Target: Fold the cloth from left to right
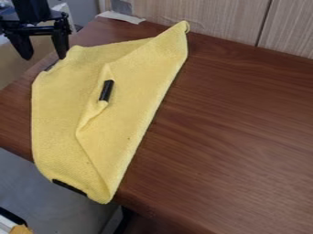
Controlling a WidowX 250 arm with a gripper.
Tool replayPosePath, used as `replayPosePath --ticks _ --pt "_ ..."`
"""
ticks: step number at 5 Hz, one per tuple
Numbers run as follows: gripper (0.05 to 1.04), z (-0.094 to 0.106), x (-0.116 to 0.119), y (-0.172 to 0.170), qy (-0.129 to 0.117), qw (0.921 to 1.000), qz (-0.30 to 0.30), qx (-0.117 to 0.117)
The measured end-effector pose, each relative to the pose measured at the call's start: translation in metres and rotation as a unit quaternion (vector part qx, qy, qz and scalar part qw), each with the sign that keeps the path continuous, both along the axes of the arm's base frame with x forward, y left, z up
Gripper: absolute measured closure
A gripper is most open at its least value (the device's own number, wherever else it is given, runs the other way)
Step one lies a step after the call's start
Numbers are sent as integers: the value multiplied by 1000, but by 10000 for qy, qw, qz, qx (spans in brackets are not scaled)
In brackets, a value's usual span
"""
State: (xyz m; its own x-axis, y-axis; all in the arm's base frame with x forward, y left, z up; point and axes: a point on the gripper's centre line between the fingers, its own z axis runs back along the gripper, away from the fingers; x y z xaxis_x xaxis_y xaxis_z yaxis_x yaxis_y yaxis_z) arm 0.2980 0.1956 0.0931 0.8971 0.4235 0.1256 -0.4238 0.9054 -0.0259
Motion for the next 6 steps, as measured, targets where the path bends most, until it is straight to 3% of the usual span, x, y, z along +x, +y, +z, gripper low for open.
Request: replayPosePath --ticks 1,2,3,4,5,6 --pt "305 -16 -2 -2 193 9997 -35 -136" --pt "608 -18 0 -5 277 9996 -84 36" --pt "847 -20 1 -7 355 9993 -82 129" --pt "973 -20 1 -7 394 9990 -68 180" --pt "1015 -18 0 -8 427 9990 5 145" --pt "1019 -15 -1 -14 489 9987 111 -69"
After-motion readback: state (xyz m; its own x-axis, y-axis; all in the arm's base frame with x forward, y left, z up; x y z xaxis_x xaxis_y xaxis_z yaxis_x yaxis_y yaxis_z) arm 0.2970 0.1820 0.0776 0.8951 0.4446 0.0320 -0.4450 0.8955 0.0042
